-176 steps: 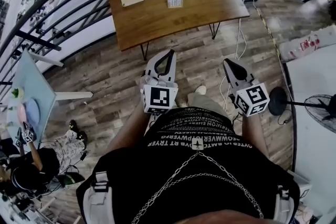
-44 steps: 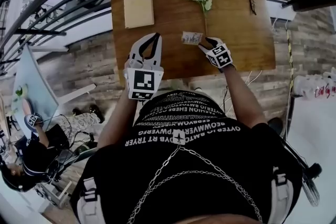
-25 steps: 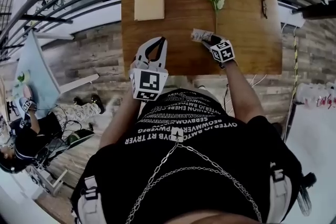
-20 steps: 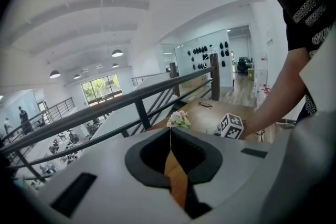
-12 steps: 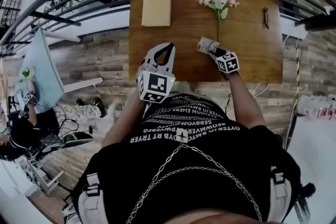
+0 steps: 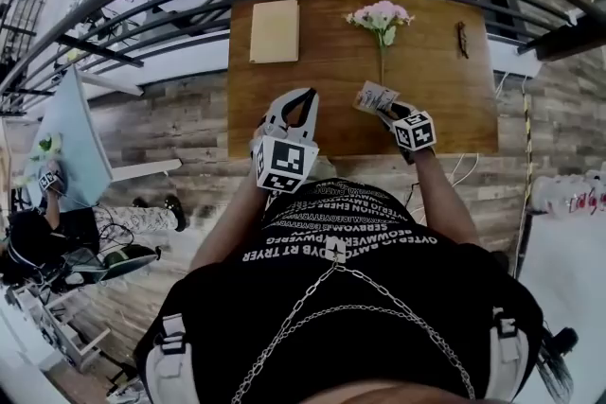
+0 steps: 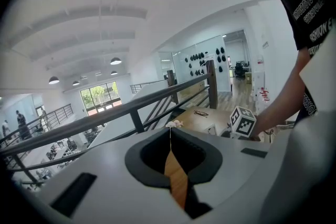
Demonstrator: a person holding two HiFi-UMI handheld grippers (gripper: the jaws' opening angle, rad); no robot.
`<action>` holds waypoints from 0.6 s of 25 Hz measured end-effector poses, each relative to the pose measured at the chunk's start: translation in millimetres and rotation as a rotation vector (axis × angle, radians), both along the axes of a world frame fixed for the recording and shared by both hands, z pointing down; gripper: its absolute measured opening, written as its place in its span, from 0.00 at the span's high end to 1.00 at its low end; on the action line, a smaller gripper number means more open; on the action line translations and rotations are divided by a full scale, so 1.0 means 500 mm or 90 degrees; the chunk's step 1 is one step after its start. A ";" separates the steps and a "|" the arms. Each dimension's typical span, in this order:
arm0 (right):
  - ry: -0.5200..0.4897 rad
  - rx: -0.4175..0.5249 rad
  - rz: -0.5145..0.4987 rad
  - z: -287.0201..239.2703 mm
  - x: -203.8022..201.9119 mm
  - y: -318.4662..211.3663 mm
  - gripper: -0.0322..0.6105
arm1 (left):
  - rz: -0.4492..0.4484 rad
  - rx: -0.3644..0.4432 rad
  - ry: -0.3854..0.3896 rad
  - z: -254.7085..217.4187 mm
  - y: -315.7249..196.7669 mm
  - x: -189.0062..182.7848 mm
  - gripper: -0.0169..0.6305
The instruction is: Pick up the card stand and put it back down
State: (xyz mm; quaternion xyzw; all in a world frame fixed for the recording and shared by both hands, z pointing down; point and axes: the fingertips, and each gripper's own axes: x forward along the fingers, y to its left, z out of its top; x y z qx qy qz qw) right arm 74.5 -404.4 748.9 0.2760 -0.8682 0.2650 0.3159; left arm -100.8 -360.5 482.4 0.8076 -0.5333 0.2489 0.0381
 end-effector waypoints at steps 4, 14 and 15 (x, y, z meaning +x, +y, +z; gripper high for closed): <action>0.000 0.012 0.001 -0.050 0.029 0.018 0.66 | 0.000 0.017 0.008 -0.011 0.016 0.029 0.93; -0.027 0.043 -0.003 -0.200 0.067 0.046 0.66 | -0.006 0.031 0.021 -0.028 0.058 0.091 0.93; -0.028 0.049 -0.006 -0.215 0.068 0.048 0.66 | -0.005 0.032 0.021 -0.029 0.063 0.097 0.93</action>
